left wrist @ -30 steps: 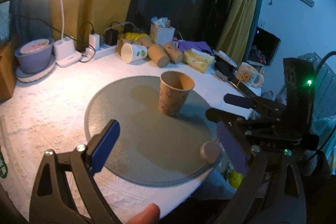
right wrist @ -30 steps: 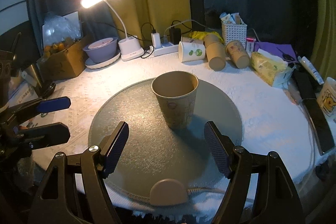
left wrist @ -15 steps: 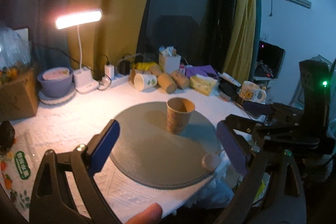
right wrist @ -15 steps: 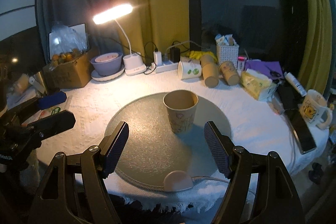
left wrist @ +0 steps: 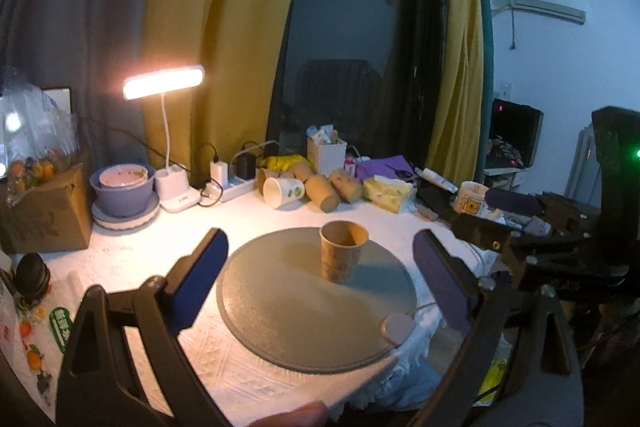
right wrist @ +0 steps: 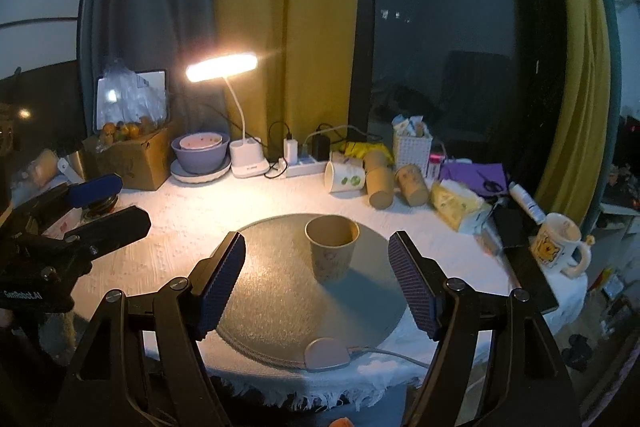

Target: Flip cup upright

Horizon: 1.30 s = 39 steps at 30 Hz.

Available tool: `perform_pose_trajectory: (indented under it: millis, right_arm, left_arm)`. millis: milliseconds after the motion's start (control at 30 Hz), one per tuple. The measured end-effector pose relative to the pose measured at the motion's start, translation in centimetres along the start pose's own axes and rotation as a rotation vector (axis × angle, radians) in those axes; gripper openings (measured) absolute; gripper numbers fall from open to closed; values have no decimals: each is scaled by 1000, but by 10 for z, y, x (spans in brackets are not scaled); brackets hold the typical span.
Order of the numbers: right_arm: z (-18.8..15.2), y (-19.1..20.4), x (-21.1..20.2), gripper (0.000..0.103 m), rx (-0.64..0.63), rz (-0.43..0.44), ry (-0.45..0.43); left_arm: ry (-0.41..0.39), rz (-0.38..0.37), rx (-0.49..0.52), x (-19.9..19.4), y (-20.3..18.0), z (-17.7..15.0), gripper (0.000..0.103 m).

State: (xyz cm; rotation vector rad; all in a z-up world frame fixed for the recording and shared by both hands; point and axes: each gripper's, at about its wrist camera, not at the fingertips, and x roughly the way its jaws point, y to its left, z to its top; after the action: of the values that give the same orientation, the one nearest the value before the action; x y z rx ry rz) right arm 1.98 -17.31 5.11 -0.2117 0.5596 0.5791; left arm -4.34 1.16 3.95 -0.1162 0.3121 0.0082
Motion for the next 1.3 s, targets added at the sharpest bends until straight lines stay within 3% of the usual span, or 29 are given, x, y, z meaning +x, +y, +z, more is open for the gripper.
perform_pose_trajectory:
  millis: [500, 700, 1300]
  right_arm:
    - [11, -12, -31, 77, 41, -47, -62]
    - [13, -15, -38, 77, 43, -65, -83]
    - [15, -17, -41, 77, 44, -71, -90]
  left_arm:
    - [-68, 85, -51, -22, 12, 12, 94]
    - [-104, 80, -65, -32, 14, 15, 94]
    - [-107, 83, -69, -33, 11, 16, 94]
